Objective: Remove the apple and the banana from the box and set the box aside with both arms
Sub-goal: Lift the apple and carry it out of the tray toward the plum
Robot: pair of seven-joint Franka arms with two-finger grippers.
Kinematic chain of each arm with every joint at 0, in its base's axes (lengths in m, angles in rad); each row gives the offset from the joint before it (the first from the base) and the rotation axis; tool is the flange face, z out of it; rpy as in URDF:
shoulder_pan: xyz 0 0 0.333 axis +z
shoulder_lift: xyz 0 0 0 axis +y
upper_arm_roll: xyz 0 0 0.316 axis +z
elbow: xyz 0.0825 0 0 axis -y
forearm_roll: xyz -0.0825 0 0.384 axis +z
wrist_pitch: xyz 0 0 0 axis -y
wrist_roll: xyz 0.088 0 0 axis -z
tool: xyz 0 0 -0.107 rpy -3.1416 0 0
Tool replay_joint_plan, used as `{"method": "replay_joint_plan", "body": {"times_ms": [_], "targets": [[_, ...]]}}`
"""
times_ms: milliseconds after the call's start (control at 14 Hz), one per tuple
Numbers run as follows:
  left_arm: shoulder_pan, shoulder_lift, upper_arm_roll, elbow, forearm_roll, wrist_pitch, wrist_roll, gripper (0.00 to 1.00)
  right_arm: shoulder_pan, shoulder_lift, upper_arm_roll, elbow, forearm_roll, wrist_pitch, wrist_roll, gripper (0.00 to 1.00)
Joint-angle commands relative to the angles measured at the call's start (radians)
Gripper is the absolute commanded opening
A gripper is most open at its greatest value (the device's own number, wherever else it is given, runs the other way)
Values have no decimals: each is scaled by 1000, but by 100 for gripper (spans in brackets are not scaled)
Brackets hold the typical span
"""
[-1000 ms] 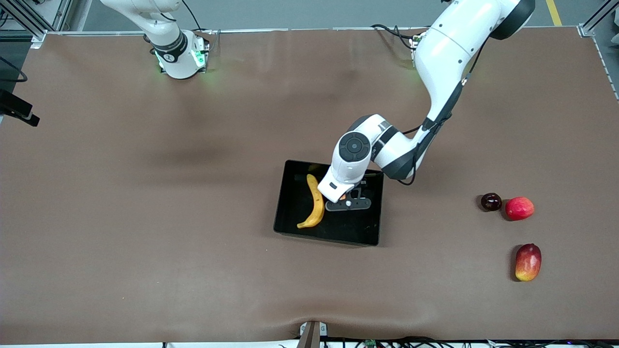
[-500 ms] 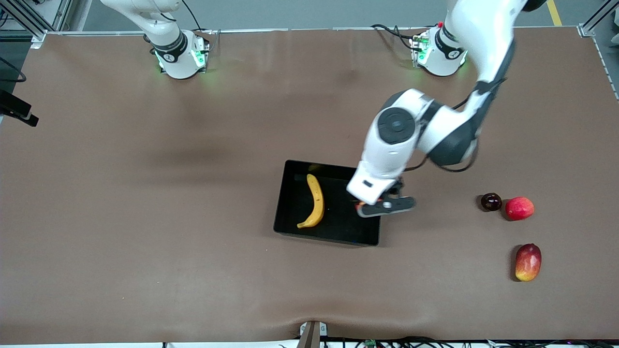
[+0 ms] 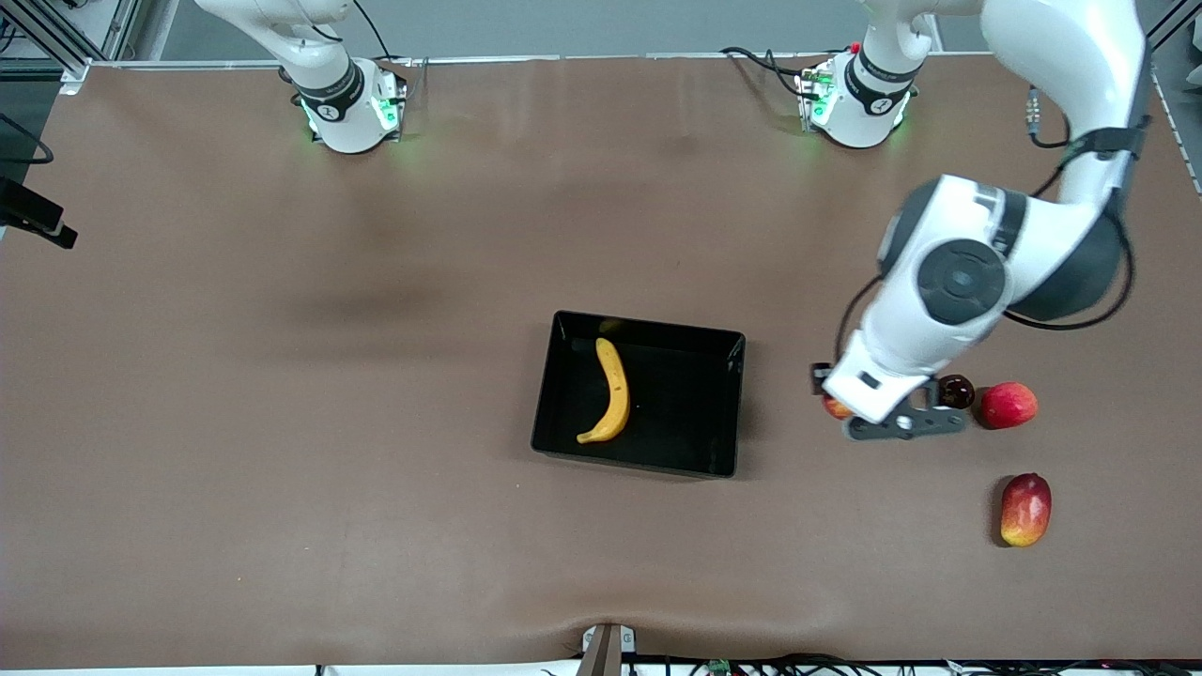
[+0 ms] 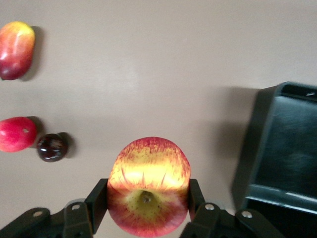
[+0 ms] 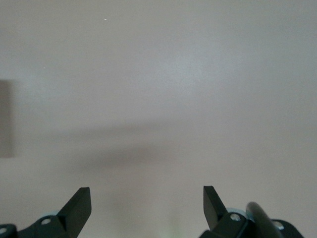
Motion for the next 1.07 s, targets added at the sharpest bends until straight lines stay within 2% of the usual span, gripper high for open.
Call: {"method": "replay_joint_plan", "body": {"times_ms": [0,214,643,1000], "targets": [[88,-41,-9,-95,0,1,66,0,-17,9,12,20,2,-9,-4,100],[180,-38,-9,-160,1,33,158,0,-19,9,12,20,2,-11,-4,100],[321,-50,-9,-368,3,278,326,0,-17,11,12,20,2,-11,-4,100],[354,-100,-11,-488,3,349,364,0,-19,11,12,20,2,-11,-4,100]]}}
